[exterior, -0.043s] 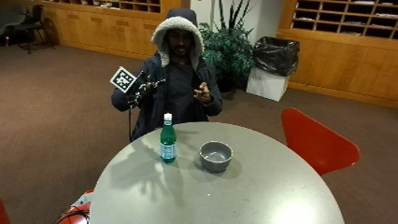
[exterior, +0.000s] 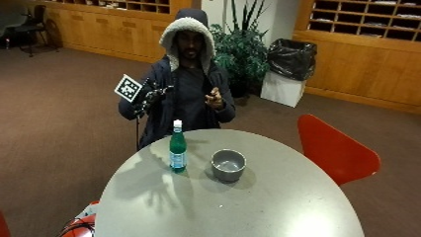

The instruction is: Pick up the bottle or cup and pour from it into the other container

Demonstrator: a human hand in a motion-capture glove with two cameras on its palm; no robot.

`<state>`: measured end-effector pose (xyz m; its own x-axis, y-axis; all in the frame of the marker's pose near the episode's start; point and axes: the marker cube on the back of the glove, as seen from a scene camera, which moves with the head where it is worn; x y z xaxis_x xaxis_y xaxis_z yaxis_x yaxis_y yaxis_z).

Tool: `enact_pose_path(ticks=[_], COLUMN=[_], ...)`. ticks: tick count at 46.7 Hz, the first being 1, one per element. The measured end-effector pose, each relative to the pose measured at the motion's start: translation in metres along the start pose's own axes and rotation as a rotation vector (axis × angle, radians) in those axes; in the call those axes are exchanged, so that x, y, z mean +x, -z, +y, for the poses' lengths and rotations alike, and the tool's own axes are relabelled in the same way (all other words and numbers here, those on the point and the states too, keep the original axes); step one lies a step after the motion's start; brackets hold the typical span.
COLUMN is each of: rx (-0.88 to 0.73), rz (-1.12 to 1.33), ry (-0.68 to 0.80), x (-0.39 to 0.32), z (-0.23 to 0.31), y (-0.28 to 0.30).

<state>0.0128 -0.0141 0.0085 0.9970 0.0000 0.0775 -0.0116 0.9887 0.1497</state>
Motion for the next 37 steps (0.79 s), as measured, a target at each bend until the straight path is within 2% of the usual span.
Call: enact_pose_path(ticks=[4, 6, 9, 13, 15, 21, 25, 28, 32, 37], rx=[0.183, 0.169, 0.057, 0.202, 0.217, 0.07, -0.024, -0.054, -0.103, -0.138], rz=[-0.138, -0.228, -0.381, -0.599, -0.657, -0.699, -0.687, -0.676, -0.675, -0.673], ry=[0.021, 0.057, 0.119, 0.086, 0.057, 0.087, -0.095, -0.14, -0.151, -0.095], x=[0.019, 0.032, 0.055, 0.077, 0.088, 0.123, 0.127, 0.128, 0.128, 0.13], z=[-0.028, -0.037, -0.035, -0.062, -0.071, -0.076, -0.1, -0.115, -0.13, -0.131], y=[-0.013, -0.016, -0.024, -0.045, -0.054, -0.082, -0.091, -0.099, -0.108, -0.123])
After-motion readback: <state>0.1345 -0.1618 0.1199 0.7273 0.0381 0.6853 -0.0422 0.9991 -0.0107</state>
